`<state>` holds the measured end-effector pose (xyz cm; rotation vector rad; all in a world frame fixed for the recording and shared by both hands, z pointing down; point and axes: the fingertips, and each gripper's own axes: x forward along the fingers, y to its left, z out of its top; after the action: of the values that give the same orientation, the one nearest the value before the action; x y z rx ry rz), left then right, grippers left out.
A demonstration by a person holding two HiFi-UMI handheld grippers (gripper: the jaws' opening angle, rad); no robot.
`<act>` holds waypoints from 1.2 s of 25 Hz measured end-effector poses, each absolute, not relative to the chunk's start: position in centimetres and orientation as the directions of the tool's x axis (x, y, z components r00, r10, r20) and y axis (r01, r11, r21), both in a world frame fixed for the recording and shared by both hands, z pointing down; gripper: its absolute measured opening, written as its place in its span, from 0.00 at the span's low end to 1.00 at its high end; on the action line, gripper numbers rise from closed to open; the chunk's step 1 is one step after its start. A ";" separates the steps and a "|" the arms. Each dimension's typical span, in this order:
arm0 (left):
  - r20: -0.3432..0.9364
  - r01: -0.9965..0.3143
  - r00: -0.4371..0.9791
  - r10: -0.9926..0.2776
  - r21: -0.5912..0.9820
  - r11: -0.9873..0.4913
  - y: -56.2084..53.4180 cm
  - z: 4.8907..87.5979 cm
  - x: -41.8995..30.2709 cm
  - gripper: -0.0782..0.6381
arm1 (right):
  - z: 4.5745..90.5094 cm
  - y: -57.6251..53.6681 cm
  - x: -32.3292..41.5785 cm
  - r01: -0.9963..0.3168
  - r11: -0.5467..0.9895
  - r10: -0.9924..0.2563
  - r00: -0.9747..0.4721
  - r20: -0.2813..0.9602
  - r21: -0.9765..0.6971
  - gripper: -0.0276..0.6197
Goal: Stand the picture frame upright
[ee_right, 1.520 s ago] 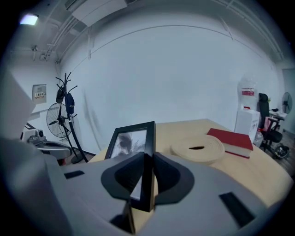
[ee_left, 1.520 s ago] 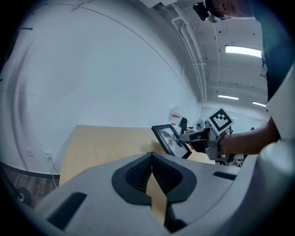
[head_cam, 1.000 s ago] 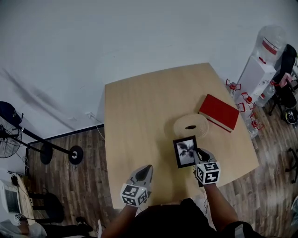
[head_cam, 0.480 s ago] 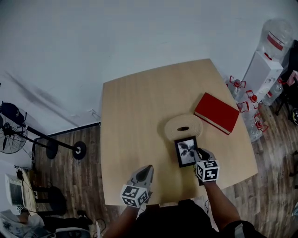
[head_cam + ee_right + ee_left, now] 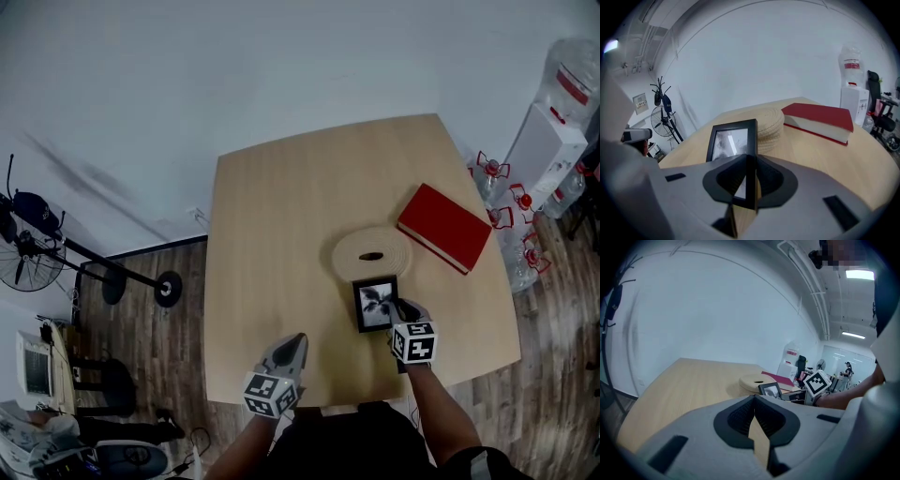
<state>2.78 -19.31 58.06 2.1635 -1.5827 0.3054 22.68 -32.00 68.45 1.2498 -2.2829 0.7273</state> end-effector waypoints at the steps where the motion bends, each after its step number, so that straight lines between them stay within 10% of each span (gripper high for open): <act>1: 0.423 -0.945 0.317 -0.849 0.216 -0.245 -19.3 58.1 2.8 0.10 | 68.6 -32.0 22.7 -0.860 0.454 -0.629 -0.496 0.599 -0.235 0.15; 24: 0.392 -0.937 0.348 -0.852 0.169 -0.305 -20.1 56.8 5.7 0.10 | 60.9 -30.7 25.5 -0.804 0.577 -0.673 -0.569 0.472 -0.147 0.22; 30: 0.360 -0.930 0.368 -0.857 0.160 -0.331 -21.2 55.9 7.2 0.10 | 57.3 -30.1 24.8 -0.788 0.614 -0.711 -0.579 0.399 -0.051 0.10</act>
<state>7.23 -21.22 55.85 2.2971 -1.5682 0.3005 24.82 -30.15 57.29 1.2055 -2.5014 0.3172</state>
